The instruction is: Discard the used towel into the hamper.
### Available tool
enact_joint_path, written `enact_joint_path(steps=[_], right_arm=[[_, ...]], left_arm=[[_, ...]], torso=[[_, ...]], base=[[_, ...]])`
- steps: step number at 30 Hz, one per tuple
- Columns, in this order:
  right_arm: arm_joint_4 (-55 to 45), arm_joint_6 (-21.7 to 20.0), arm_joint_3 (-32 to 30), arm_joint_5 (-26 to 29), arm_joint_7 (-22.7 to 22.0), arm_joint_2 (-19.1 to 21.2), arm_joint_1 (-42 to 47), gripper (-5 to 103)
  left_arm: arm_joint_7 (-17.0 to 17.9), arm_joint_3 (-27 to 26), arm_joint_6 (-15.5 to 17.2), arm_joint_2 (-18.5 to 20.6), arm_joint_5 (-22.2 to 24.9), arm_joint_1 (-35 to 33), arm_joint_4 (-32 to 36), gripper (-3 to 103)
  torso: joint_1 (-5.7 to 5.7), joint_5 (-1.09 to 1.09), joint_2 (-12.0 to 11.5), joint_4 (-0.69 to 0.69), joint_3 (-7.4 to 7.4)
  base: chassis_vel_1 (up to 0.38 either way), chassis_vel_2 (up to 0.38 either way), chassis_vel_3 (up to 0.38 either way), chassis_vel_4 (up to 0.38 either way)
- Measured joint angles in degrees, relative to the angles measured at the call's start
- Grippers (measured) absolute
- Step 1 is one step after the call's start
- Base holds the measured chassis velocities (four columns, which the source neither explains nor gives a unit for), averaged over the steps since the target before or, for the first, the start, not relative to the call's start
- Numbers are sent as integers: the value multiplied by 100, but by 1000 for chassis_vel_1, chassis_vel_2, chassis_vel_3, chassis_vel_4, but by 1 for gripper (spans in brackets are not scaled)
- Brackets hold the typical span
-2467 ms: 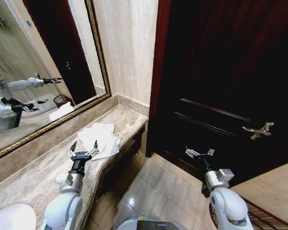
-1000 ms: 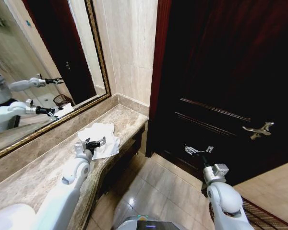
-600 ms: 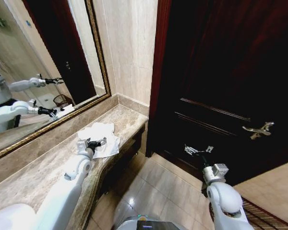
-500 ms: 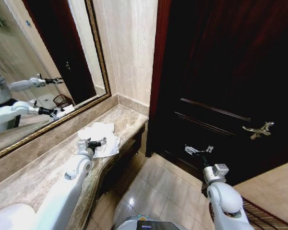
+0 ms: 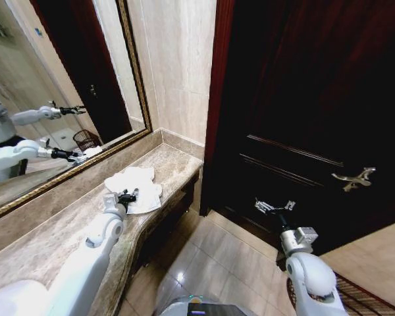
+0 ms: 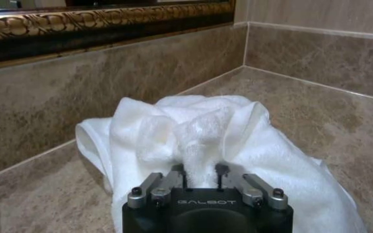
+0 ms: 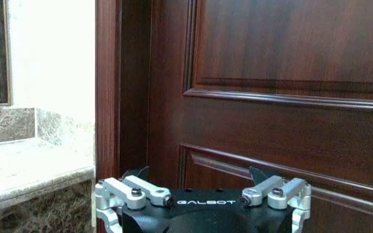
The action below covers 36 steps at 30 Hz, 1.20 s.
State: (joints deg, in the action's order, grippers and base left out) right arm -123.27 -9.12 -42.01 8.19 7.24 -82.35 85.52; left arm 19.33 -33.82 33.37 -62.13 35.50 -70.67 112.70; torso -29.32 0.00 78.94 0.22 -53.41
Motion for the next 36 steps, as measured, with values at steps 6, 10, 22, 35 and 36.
enact_joint_path(steps=[6, 10, 22, 35, 36], right_arm=[[-14, 29, 3, 5, -3, -23, 43, 100], [-43, 45, 4, 6, -6, -34, 54, 100], [-158, 35, -12, 41, -12, -18, 59, 100], [-112, 52, -8, 16, -19, -60, 23, 100], [-112, 56, -1, 14, -26, -67, 21, 100]], left_arm=[[2, -69, -17, 25, 3, -64, 85, 10], [-7, -108, -84, 55, 6, -80, 159, 5], [-444, -354, -1200, 106, -234, -284, 360, 5], [-833, -699, -2278, 51, -473, -477, 1177, 5], [-850, -741, -2408, 50, -469, -501, 1351, 5]], torso=[[0, 0, 0, 0, 0], [0, 0, 0, 0, 0], [0, 0, 0, 0, 0], [0, 1, 0, 0, 0], [0, 1, 0, 0, 0]], base=[[0, 0, 0, 0], [0, 0, 0, 0], [0, 0, 0, 0], [0, 0, 0, 0], [0, 0, 0, 0]])
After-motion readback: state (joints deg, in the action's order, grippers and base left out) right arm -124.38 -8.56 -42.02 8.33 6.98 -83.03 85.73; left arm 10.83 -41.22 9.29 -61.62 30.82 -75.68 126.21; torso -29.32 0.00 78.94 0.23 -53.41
